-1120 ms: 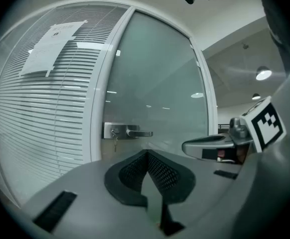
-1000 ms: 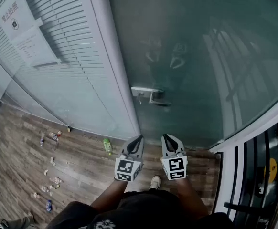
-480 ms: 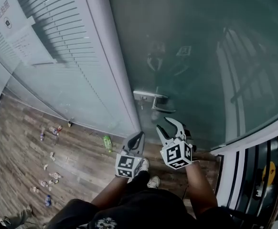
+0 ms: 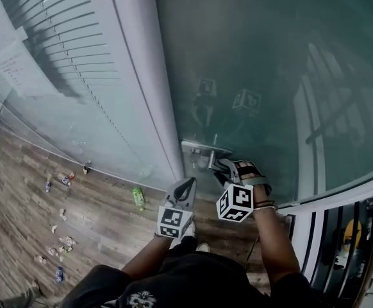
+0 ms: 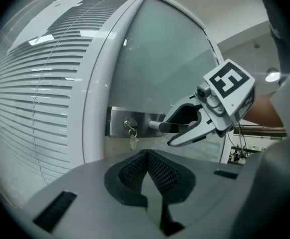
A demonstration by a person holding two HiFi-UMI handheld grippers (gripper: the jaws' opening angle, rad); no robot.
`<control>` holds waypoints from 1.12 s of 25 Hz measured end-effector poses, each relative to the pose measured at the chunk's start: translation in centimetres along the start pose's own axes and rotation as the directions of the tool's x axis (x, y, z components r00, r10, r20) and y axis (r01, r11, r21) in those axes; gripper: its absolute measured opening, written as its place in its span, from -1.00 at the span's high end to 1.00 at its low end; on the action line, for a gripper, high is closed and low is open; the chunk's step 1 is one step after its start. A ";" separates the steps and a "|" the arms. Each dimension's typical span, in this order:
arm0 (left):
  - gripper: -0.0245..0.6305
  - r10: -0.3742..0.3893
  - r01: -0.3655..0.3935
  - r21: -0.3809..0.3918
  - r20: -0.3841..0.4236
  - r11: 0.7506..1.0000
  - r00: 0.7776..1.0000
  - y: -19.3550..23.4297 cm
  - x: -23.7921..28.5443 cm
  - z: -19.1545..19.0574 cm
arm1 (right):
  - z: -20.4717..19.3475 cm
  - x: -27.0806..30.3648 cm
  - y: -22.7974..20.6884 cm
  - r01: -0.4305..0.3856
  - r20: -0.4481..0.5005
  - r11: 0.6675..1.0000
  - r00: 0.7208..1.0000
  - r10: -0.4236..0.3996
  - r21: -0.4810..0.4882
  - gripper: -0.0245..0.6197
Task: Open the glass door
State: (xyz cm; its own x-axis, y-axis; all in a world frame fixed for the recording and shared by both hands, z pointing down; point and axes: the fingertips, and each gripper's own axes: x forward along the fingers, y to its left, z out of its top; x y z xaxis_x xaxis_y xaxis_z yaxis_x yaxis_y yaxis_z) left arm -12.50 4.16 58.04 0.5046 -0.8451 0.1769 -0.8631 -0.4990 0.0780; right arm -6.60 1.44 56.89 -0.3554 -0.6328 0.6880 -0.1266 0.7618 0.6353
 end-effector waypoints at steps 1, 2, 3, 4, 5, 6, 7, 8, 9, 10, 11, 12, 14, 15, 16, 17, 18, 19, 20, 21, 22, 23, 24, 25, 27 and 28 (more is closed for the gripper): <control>0.91 -0.003 0.003 -0.002 -0.003 1.000 1.000 0.4 0.6 -0.1 | -0.3 0.9 0.3 -0.044 -0.017 0.999 0.999 0.044 -0.005 0.38; 0.91 -0.009 0.009 -0.003 -0.005 1.000 1.000 0.7 1.2 -0.1 | -0.5 1.5 0.5 -0.079 -0.026 0.997 0.997 0.079 -0.003 0.38; 0.91 -0.017 0.017 -0.003 -0.006 1.000 1.000 1.0 1.6 -0.1 | -0.4 2.1 0.5 -0.092 -0.028 0.996 0.995 0.092 0.003 0.41; 0.91 -0.028 0.028 -0.001 -0.011 1.000 1.000 1.1 1.9 -0.1 | -0.2 2.4 0.2 -0.083 -0.023 0.996 0.996 0.084 0.010 0.53; 0.91 -0.040 0.040 0.003 -0.019 0.999 0.999 1.3 2.1 -0.1 | 0.0 2.5 -0.2 -0.067 -0.015 0.998 0.998 0.068 0.021 0.74; 0.91 -0.049 0.049 0.007 -0.029 0.999 0.998 1.4 2.2 -0.3 | 0.2 2.5 -0.5 -0.054 -0.006 0.998 0.999 0.054 0.033 0.82; 0.91 -0.056 0.056 0.009 -0.039 0.998 0.998 1.5 2.3 -0.5 | 0.4 2.5 -0.7 -0.042 0.004 0.998 0.999 0.042 0.043 0.82; 0.91 -0.060 0.061 0.007 -0.047 0.998 0.997 1.6 2.5 -0.8 | 0.3 2.5 -0.8 -0.030 0.017 0.998 0.999 0.029 0.051 0.82; 0.91 -0.063 0.064 0.003 -0.053 0.998 0.997 1.5 2.7 -1.1 | 0.2 2.4 -0.8 -0.021 0.035 0.998 0.999 0.019 0.062 0.82; 0.91 -0.066 0.066 -0.001 -0.058 0.998 0.996 1.5 3.0 -1.3 | 0.1 2.4 -0.7 -0.020 0.061 0.997 0.998 0.015 0.081 0.82; 0.91 -0.070 0.070 -0.004 -0.062 0.998 0.996 1.4 3.2 -1.4 | 0.2 2.5 -0.7 -0.028 0.096 0.994 0.995 0.017 0.110 0.82; 0.91 -0.074 0.074 -0.005 -0.065 0.997 0.995 1.4 3.5 -1.4 | 0.4 2.6 -0.8 -0.040 0.140 0.989 0.990 0.019 0.146 0.82; 0.91 -0.084 0.084 -0.002 -0.069 0.996 0.994 1.5 3.9 -1.4 | 1.1 3.0 -0.8 -0.056 0.246 0.972 0.969 -0.002 0.228 0.83; 0.91 -0.090 0.090 0.000 -0.068 0.996 0.994 1.5 4.2 -1.3 | 1.3 3.2 -1.0 -0.058 0.302 0.961 0.953 -0.028 0.270 0.83; 0.91 -0.095 0.095 0.002 -0.066 0.995 0.993 1.6 4.6 -1.2 | 1.6 3.4 -1.2 -0.060 0.357 0.948 0.932 -0.058 0.311 0.83; 0.91 -0.099 0.100 0.003 -0.065 0.995 0.993 1.6 4.9 -1.0 | 1.8 3.5 -1.5 -0.067 0.405 0.934 0.910 -0.087 0.351 0.83; 0.91 -0.104 0.104 0.005 -0.065 0.995 0.993 1.7 5.2 -0.8 | 2.0 3.6 -1.7 -0.077 0.442 0.921 0.890 -0.109 0.382 0.82; 0.91 -0.108 0.108 0.007 -0.066 0.994 0.992 1.7 5.4 -0.7 | 2.1 3.6 -1.9 -0.085 0.465 0.912 0.877 -0.122 0.400 0.82; 0.91 -0.111 0.112 0.008 -0.068 0.994 0.991 1.7 5.7 -0.8 | 2.1 3.7 -1.9 -0.092 0.475 0.909 0.871 -0.124 0.407 0.82; 0.91 -0.115 0.116 0.010 -0.069 0.993 0.991 1.8 6.0 -0.9 | 2.0 3.9 -1.8 -0.100 0.477 0.908 0.871 -0.118 0.407 0.82; 0.91 -0.118 0.119 0.012 -0.069 0.993 0.991 1.8 6.3 -1.1 | 1.9 4.3 -1.6 -0.108 0.479 0.908 0.871 -0.110 0.405 0.82; 0.91 -0.121 0.122 0.015 -0.067 0.992 0.990 1.9 6.6 -1.3 | 1.7 4.7 -1.5 -0.114 0.480 0.908 0.871 -0.104 0.404 0.82; 0.91 -0.124 0.126 0.021 -0.064 0.992 0.990 2.0 6.9 -1.4 | 1.6 5.0 -1.4 -0.116 0.481 0.907 0.871 -0.103 0.404 0.82; 0.91 -0.129 0.131 0.027 -0.059 0.991 0.990 1.9 7.2 -1.4 | 1.4 5.3 -1.5 -0.114 0.479 0.906 0.871 -0.106 0.407 0.82; 0.91 -0.143 0.145 0.033 -0.051 0.989 0.988 1.8 7.6 -0.9 | 1.2 5.5 -2.2 -0.103 0.472 0.903 0.874 -0.118 0.416 0.82; 0.91 -0.150 0.151 0.034 -0.048 0.988 0.988 1.9 7.6 -0.5 | 1.3 5.6 -2.7 -0.100 0.468 0.902 0.875 -0.121 0.420 0.82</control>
State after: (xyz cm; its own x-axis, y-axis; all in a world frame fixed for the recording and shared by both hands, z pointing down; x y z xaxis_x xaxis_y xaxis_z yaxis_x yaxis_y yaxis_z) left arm -10.31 -3.13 60.04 0.6264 -0.7506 0.2104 -0.7755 -0.6274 0.0708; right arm -9.43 -3.99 58.57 -0.7293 -0.5811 0.3611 -0.4673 0.8086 0.3575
